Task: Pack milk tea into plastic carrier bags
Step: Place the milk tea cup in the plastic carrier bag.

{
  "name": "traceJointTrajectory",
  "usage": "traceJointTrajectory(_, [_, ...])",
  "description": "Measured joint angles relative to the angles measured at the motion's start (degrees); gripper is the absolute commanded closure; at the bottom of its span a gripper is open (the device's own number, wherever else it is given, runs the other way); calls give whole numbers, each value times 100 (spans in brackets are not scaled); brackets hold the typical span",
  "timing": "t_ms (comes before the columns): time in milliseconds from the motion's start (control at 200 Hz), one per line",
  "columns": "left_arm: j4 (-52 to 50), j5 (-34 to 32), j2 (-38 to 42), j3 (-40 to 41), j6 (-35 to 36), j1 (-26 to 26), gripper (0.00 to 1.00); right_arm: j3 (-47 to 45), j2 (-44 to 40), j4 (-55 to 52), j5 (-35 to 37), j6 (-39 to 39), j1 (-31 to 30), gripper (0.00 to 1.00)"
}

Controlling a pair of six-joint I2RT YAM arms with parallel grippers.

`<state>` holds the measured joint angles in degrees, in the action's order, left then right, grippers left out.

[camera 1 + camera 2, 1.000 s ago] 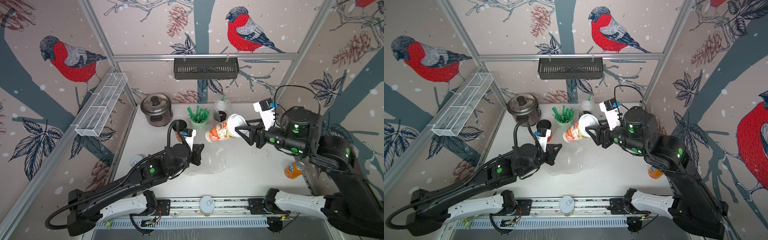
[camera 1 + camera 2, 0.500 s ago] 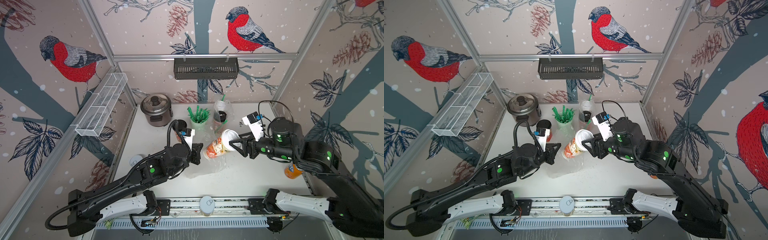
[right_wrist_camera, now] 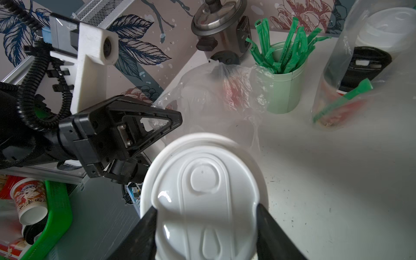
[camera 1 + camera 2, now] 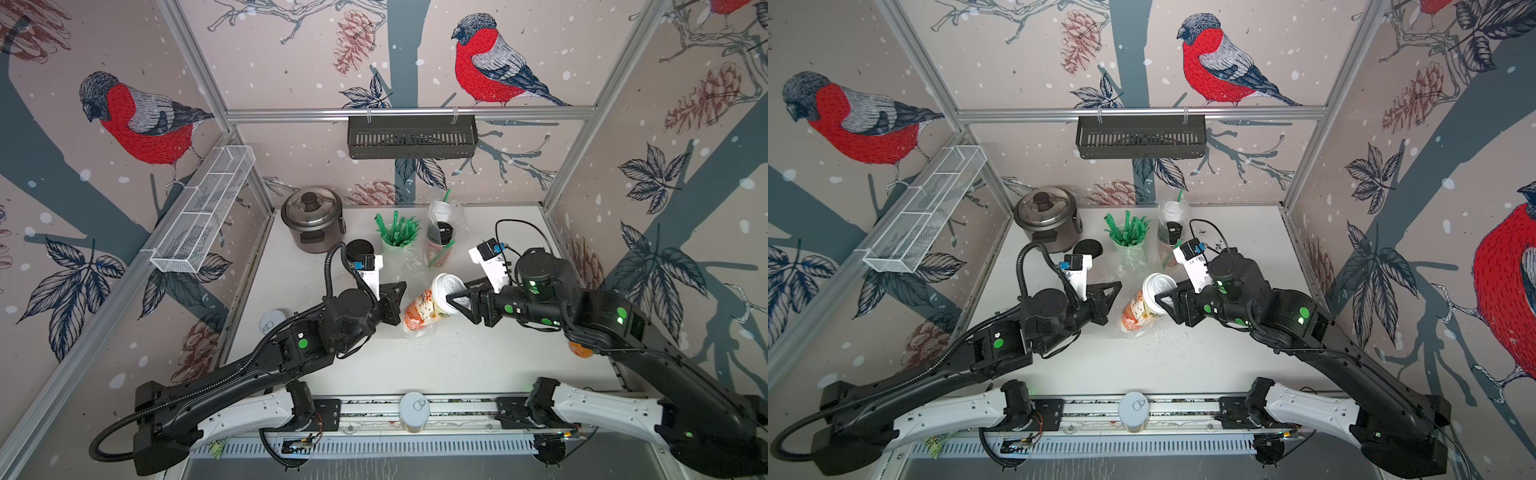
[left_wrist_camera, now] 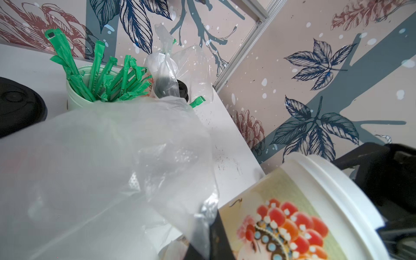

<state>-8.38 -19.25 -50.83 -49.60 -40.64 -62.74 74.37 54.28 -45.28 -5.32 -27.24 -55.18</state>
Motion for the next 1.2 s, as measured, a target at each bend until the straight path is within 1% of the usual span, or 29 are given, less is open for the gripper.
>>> traceJointTrajectory(315, [396, -31, 223, 350, -452, 0, 100, -839, -520, 892, -2, -282, 2, 52])
traceJointTrajectory(585, [610, -46, 282, 420, -651, 0, 100, -1521, -883, 1663, -72, -623, 20, 52])
traceJointTrajectory(780, [870, -46, 339, 522, -739, 0, 100, -1858, -890, 2039, -243, -874, 24, 52])
traceJointTrajectory(946, [1069, -96, 470, 671, -811, -2, 100, -1932, -796, 2238, -361, -1003, 11, 52])
traceJointTrajectory(1201, [1346, -275, 640, 833, -997, -11, 100, -2149, -603, 2527, -479, -1008, -66, 52])
